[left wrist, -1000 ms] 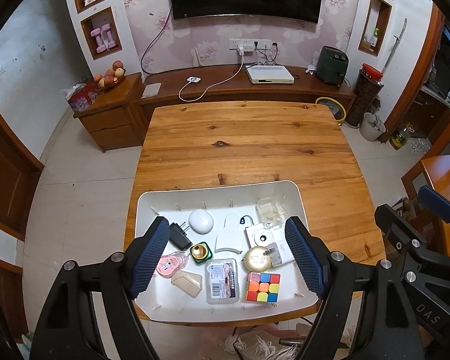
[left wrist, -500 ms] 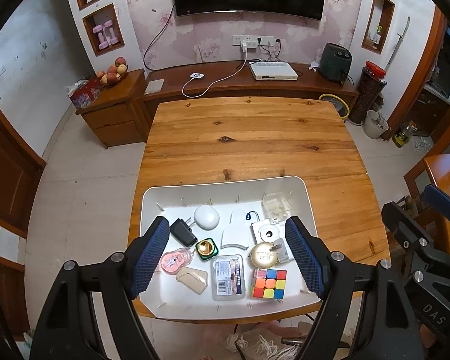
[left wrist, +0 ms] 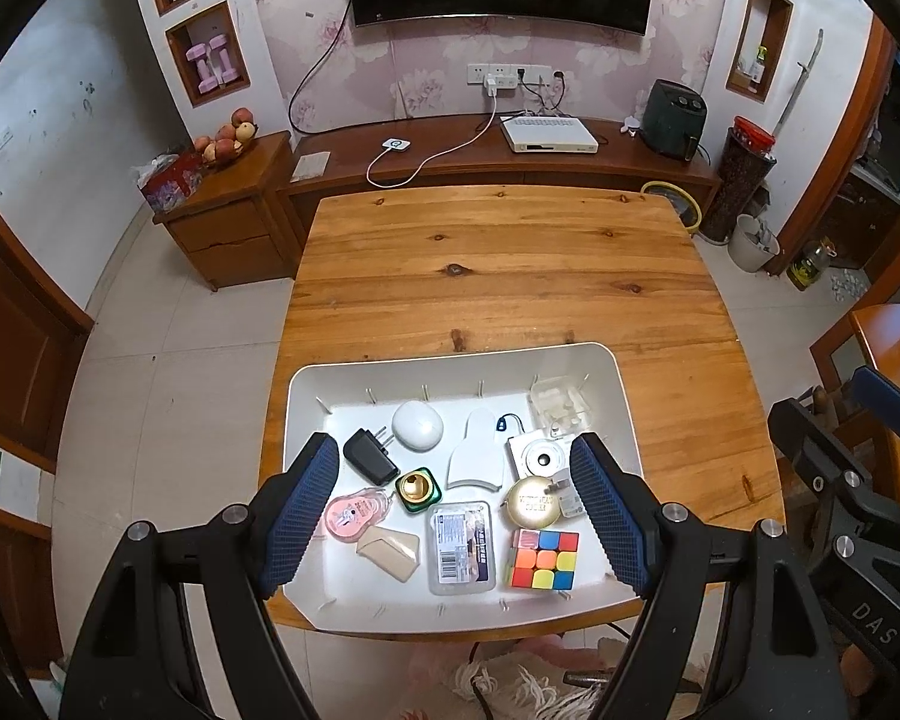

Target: Organize rigid objects

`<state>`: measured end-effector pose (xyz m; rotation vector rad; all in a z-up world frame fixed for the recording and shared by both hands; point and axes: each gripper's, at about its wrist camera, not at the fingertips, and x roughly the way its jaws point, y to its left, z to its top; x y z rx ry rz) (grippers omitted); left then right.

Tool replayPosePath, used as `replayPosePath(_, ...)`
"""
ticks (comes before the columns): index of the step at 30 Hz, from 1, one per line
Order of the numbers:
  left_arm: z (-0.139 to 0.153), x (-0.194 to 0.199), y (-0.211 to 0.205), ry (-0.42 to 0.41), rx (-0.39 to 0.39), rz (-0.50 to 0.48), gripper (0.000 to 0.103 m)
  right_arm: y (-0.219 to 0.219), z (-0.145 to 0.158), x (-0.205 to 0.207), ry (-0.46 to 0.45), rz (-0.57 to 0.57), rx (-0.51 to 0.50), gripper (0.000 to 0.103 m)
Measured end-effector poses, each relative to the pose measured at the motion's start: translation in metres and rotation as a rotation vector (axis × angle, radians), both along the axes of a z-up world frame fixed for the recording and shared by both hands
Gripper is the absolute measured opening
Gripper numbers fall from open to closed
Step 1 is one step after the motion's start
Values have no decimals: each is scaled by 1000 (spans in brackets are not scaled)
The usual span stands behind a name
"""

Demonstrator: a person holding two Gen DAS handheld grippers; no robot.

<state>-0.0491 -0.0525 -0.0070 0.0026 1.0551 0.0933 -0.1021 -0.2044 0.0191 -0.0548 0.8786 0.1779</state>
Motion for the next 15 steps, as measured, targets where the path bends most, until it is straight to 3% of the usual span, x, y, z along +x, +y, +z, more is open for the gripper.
replayPosePath(15,-1,-1,0,2,-1,-1,82,1,0,-1,1,-2,0,81)
